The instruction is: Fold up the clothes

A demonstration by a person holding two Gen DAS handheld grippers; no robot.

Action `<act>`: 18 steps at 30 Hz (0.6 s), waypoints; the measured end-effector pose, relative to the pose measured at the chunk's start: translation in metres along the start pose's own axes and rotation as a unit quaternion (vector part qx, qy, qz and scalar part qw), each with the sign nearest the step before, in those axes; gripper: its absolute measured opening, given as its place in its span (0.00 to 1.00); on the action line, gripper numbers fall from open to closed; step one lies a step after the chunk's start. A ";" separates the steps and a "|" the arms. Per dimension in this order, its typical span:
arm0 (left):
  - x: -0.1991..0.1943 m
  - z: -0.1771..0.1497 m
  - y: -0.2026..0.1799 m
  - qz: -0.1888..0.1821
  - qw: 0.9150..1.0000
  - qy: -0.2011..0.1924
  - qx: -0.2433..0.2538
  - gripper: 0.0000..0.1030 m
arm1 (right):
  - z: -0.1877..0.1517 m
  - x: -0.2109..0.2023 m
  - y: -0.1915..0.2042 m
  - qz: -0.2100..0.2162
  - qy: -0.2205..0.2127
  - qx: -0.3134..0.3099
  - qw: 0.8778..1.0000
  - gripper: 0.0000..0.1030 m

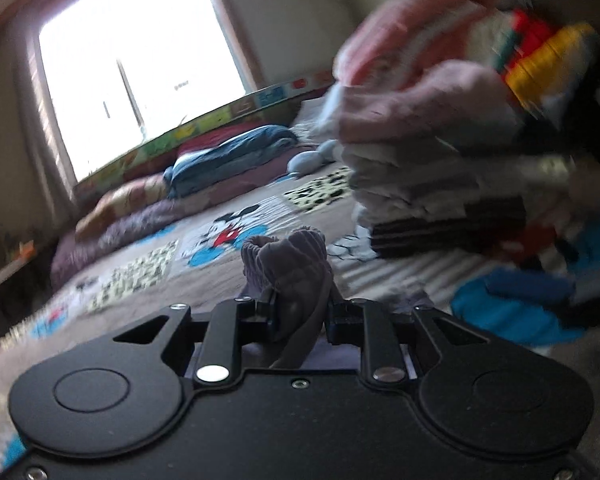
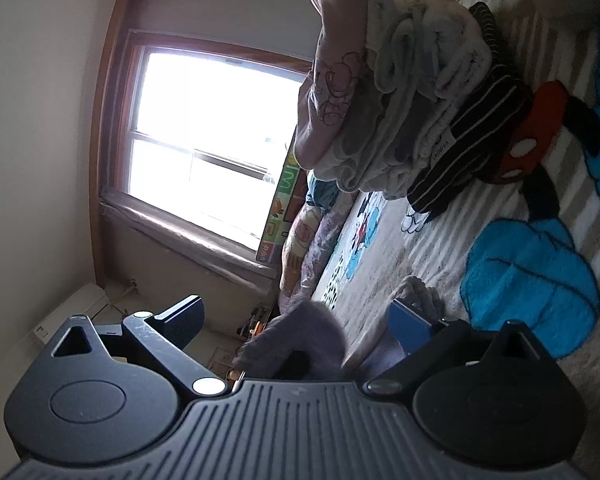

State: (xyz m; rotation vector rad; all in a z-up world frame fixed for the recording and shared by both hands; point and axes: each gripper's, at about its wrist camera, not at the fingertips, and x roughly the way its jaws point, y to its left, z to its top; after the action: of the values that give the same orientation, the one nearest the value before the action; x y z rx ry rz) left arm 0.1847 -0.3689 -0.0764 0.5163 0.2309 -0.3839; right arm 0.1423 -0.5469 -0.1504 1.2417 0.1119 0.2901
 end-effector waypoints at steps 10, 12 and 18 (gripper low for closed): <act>0.000 -0.022 -0.031 -0.083 0.992 -0.005 0.100 0.50 | 0.001 0.001 -0.001 0.000 0.001 -0.005 1.000 0.95; -0.015 -0.027 -0.026 -0.096 0.989 -0.015 0.107 0.52 | 0.000 0.001 -0.001 0.000 0.001 -0.009 1.000 0.95; -0.057 -0.038 0.053 -0.074 0.997 -0.016 0.006 0.37 | -0.008 0.005 0.016 -0.014 0.005 -0.082 0.997 0.83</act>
State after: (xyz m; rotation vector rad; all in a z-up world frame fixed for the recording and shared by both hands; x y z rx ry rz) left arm 0.1502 -0.2900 -0.0675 0.5055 0.2370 -0.5369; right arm 0.1428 -0.5339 -0.1376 1.0752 0.1125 0.2753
